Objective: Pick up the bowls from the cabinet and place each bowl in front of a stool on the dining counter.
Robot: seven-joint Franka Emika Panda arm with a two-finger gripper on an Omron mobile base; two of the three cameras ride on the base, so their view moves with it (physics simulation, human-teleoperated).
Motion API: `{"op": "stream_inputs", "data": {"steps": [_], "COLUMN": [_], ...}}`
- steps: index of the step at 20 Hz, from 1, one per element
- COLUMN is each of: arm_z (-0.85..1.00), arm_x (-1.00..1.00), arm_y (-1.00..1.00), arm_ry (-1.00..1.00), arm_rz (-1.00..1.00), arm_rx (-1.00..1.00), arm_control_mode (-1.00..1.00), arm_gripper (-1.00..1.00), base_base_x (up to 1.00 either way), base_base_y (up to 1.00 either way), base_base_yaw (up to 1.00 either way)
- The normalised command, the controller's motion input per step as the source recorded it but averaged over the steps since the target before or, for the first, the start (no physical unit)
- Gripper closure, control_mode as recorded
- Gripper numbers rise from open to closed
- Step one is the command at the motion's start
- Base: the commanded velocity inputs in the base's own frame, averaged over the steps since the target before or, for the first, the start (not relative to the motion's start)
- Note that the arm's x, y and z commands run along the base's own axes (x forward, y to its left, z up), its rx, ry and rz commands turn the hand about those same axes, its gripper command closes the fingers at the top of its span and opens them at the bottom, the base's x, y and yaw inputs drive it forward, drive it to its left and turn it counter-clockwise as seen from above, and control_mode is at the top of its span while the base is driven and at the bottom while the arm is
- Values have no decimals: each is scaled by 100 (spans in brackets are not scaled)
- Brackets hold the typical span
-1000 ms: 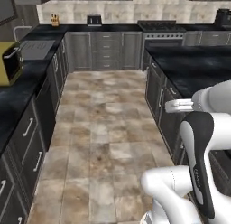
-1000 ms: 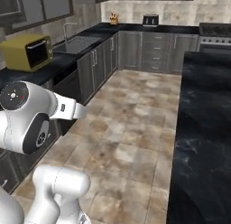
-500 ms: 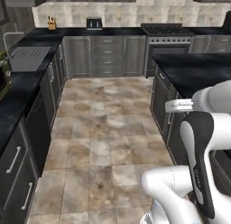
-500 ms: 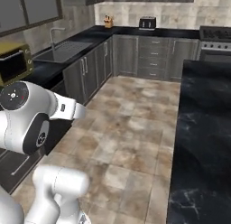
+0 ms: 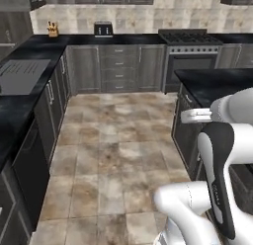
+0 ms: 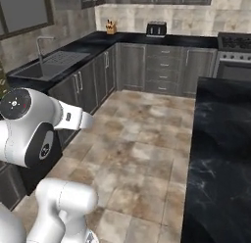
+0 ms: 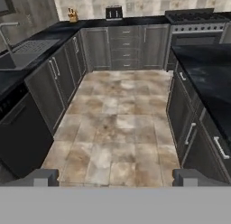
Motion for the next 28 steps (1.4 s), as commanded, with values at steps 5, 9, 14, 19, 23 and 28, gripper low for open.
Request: {"op": "stream_inputs", "data": {"steps": [5, 9, 14, 19, 23, 28], "arm_z": [0, 0, 0, 0, 0, 0], "arm_x": [0, 0, 0, 0, 0, 0], "arm_y": [0, 0, 0, 0, 0, 0], "arm_ry": [0, 0, 0, 0, 0, 0], "arm_rz": [0, 0, 0, 0, 0, 0], "arm_rx": [0, 0, 0, 0, 0, 0], "arm_control_mode": [100, 100, 100, 100, 100, 100], "arm_gripper": [-100, -100, -100, -100, -100, -100], "base_base_x": [100, 100, 100, 100, 100, 100], "base_base_y": [0, 0, -5, -8, -2, 0], "base_base_yaw": [0, 0, -11, -18, -16, -10]}}
